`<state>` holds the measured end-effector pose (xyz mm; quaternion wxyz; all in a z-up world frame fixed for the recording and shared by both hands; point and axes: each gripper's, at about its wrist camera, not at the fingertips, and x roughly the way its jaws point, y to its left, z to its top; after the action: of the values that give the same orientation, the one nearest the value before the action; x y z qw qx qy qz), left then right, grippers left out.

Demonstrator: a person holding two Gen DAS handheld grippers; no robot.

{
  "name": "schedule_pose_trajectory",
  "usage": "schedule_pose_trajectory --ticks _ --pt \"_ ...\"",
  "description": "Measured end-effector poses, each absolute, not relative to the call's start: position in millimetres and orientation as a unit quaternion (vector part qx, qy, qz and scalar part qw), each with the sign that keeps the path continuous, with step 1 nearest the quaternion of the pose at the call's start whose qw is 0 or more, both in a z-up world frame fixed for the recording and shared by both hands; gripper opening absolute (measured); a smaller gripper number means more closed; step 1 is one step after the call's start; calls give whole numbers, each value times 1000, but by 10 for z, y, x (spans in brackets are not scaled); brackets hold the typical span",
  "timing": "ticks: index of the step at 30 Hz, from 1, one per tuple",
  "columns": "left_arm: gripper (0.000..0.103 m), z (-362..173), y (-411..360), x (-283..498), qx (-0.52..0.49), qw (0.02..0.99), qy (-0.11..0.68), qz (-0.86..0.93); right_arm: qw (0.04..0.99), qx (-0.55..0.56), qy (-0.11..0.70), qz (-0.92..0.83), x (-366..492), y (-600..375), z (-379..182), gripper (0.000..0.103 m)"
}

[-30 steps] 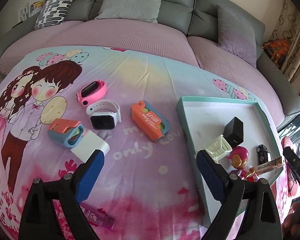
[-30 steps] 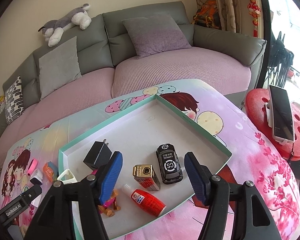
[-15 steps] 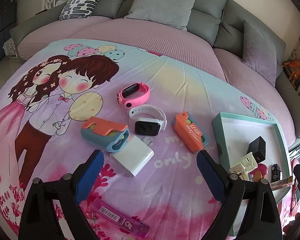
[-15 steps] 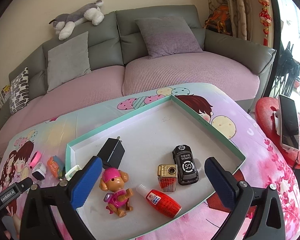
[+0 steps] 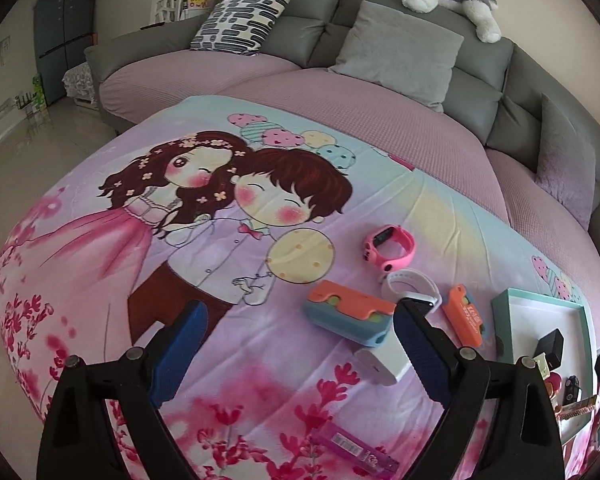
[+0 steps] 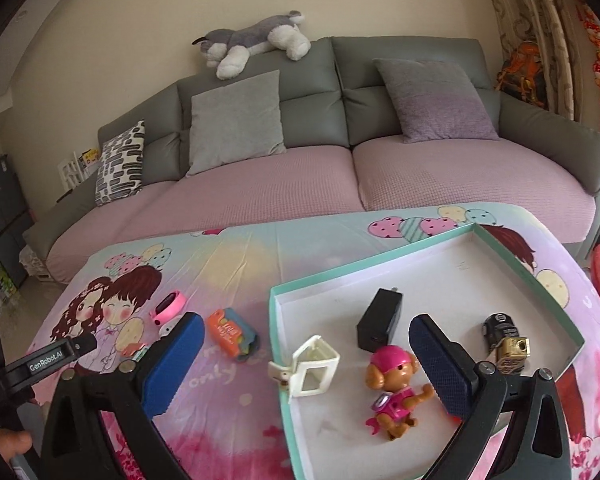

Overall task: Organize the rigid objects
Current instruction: 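Move both open tools back over the remaining objects on the bed, then grasp the pink lighter with the right tool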

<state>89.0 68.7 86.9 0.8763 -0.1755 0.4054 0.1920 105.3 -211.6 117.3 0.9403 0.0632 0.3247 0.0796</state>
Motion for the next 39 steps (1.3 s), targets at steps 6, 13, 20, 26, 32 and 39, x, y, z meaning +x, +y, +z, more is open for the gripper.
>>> schedule_pose_trajectory --ticks 6,13,20,26,32,39 --pt "94 734 906 853 -167 862 428 212 914 55 374 145 1049 -1613 954 103" --pt "94 605 1045 836 -160 849 456 215 894 -10 413 172 939 -1049 728 103" --pt "94 525 1248 739 -134 830 474 261 868 -30 462 181 915 -728 427 103" --pt "94 412 1390 701 -139 818 489 269 852 -6 496 164 953 -617 223 103" --pt "94 366 1456 698 -148 816 492 265 854 -7 503 134 992 -499 102 103" --pt "94 366 1488 701 -160 817 489 259 855 -43 504 113 916 -473 78 103"
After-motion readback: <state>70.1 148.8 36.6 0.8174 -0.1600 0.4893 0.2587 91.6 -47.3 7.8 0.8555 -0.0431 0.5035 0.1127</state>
